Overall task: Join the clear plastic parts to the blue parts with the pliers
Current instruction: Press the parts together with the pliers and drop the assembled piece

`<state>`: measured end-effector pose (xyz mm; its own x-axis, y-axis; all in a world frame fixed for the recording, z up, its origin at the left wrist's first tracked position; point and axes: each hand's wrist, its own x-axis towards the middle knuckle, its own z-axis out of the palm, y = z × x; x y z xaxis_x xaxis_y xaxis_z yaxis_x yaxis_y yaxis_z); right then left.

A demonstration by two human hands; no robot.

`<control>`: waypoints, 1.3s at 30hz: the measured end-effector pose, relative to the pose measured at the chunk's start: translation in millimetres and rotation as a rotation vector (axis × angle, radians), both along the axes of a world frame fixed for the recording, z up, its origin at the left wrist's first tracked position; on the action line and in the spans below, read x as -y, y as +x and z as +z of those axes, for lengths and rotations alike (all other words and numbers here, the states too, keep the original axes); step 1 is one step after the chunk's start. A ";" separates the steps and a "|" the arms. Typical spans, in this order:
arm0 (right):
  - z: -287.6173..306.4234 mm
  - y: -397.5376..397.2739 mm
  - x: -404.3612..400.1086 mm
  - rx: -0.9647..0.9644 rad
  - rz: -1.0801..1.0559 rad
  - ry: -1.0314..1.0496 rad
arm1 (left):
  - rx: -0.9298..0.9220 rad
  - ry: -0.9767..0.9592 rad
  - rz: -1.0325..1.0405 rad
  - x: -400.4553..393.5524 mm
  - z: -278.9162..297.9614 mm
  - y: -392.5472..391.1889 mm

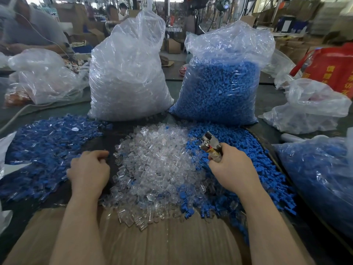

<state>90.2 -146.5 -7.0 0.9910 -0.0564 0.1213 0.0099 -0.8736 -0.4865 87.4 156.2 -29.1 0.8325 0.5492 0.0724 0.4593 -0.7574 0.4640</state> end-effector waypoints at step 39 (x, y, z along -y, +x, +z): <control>-4.8 -0.7 -0.8 -0.034 -0.287 -0.092 | -0.085 -0.055 -0.090 26.8 20.7 -2.1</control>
